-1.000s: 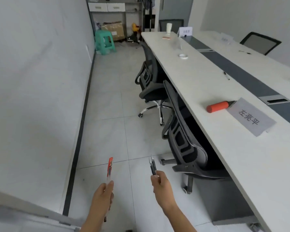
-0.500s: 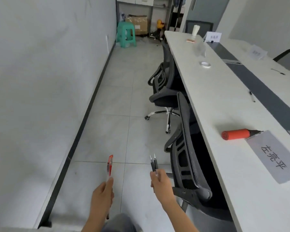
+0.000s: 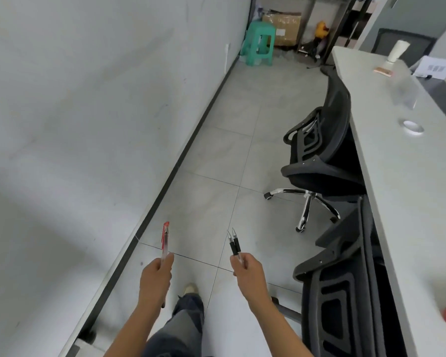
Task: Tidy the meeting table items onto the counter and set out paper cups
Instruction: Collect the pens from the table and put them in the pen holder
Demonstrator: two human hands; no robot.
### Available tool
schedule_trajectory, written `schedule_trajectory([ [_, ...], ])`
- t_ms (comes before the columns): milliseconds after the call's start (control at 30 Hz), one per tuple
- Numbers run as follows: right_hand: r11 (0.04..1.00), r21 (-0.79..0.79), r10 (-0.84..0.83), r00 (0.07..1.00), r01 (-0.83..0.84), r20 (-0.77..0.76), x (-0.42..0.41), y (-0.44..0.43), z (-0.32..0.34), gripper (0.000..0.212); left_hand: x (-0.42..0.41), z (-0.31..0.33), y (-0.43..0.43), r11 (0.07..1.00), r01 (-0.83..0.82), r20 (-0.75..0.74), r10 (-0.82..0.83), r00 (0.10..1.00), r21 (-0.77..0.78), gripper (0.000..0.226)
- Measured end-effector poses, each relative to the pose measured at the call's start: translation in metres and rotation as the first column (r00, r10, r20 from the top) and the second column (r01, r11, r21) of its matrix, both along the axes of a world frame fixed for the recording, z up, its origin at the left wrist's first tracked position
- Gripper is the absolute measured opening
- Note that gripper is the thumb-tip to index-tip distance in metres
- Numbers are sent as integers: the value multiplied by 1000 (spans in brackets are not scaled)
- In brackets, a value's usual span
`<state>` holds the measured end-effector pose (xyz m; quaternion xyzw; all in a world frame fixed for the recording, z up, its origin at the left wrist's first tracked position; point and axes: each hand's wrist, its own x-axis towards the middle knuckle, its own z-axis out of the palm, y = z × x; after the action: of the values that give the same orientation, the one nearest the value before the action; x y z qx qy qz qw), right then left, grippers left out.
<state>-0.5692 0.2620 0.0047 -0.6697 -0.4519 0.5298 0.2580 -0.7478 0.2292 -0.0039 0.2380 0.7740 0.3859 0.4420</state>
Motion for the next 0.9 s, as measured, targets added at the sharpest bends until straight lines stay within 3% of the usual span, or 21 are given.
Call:
schedule_trajectory([
  [233, 998, 57, 30, 999, -32, 37, -40, 109, 13, 30, -65, 28, 116, 989, -121, -10, 122, 992, 90, 33],
  [400, 1000, 25, -17, 995, 15, 96, -34, 156, 0, 10, -55, 11, 160, 999, -42, 33, 41, 999, 21, 35],
  [533, 998, -14, -53, 988, 55, 142, -21, 204, -10, 31, -43, 11, 215, 1000, 5, 20, -6, 1000, 19, 35],
  [733, 989, 92, -124, 991, 119, 51, 10, 340, -3, 26, -17, 22, 341, 997, 35, -6, -34, 999, 62, 36],
  [900, 987, 138, -90, 996, 87, 18, 35, 447, 11, 14, 14, 35, 437, 994, 24, -16, -23, 1000, 107, 41],
])
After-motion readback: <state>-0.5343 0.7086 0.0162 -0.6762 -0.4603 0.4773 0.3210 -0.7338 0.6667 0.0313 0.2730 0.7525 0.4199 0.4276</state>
